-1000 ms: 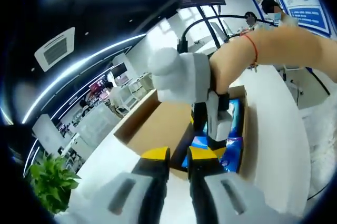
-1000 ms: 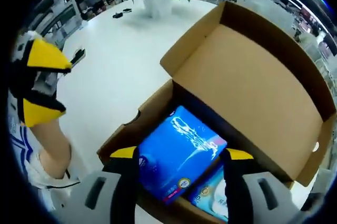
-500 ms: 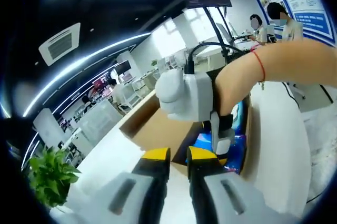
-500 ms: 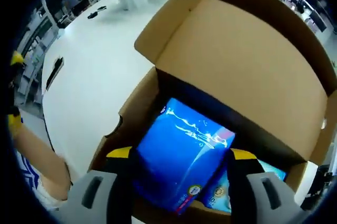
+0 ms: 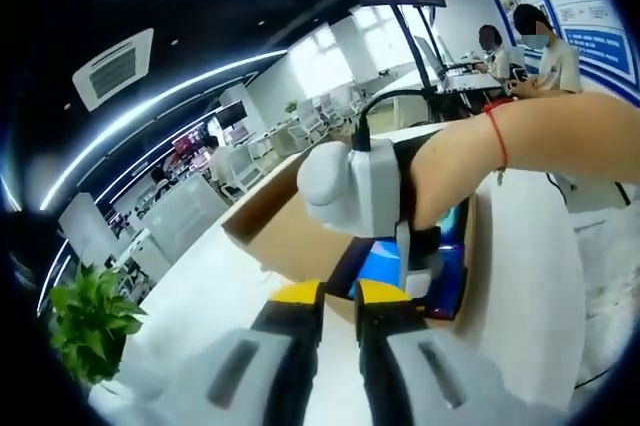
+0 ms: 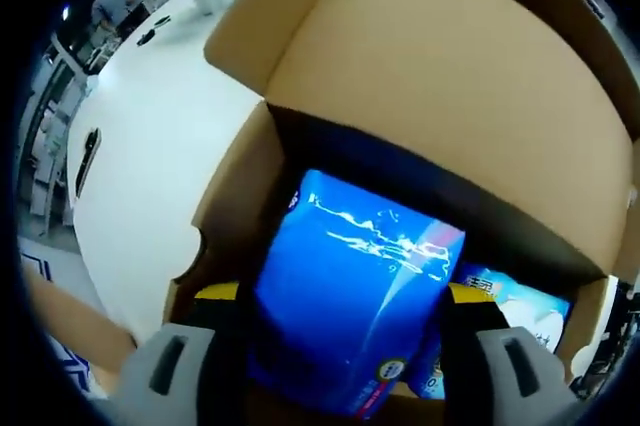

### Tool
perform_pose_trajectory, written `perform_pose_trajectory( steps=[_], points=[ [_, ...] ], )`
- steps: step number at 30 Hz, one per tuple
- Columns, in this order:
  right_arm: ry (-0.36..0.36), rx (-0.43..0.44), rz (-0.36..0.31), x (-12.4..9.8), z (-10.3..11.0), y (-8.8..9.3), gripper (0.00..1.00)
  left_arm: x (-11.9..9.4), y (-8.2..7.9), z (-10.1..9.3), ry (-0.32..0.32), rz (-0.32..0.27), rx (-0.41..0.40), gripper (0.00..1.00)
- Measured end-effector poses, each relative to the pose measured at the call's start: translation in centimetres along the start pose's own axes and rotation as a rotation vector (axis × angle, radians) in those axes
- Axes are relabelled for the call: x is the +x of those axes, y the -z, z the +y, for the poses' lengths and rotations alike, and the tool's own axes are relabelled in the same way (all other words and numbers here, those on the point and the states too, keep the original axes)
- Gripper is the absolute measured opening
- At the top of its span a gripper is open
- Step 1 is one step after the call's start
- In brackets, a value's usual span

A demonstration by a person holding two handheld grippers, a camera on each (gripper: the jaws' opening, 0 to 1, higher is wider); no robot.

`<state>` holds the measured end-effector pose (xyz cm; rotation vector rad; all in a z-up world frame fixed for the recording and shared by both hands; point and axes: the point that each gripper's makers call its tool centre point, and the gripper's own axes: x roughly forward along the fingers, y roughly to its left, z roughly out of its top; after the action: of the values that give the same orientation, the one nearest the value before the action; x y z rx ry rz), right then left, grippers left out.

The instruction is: Operate the shoe box by opening the lid, removing the specified soft item, and placing it in the target area until the item is outside and the box remains undamaged.

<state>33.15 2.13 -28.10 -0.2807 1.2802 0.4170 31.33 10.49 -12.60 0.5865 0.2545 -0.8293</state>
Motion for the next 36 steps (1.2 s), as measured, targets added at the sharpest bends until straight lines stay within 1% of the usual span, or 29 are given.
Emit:
perform_pose_trajectory(
  steps=[9, 14, 22, 31, 36],
  points=[
    [-0.064, 0.079, -0.002, 0.9, -0.1, 0.5, 0.81, 1.1, -0.1, -0.9, 0.025, 0.031, 0.023, 0.12],
    [-0.076, 0.082, -0.004, 1.0, 0.1, 0.5, 0.79, 1.5, 0.2, -1.0, 0.024, 0.050, 0.030, 0.12],
    [-0.068, 0.072, -0.002, 1.0, 0.3, 0.3, 0.76, 1.4, 0.3, -1.2, 0.033, 0.055, 0.040, 0.12],
    [-0.041, 0.046, 0.002, 0.7, 0.5, 0.2, 0.72, 1.1, 0.6, -1.2, 0.034, 0.053, 0.031, 0.11],
    [-0.040, 0.042, 0.002, 0.5, 0.5, 0.2, 0.70, 1.0, 0.7, -1.3, 0.037, 0.052, 0.027, 0.11]
  ],
)
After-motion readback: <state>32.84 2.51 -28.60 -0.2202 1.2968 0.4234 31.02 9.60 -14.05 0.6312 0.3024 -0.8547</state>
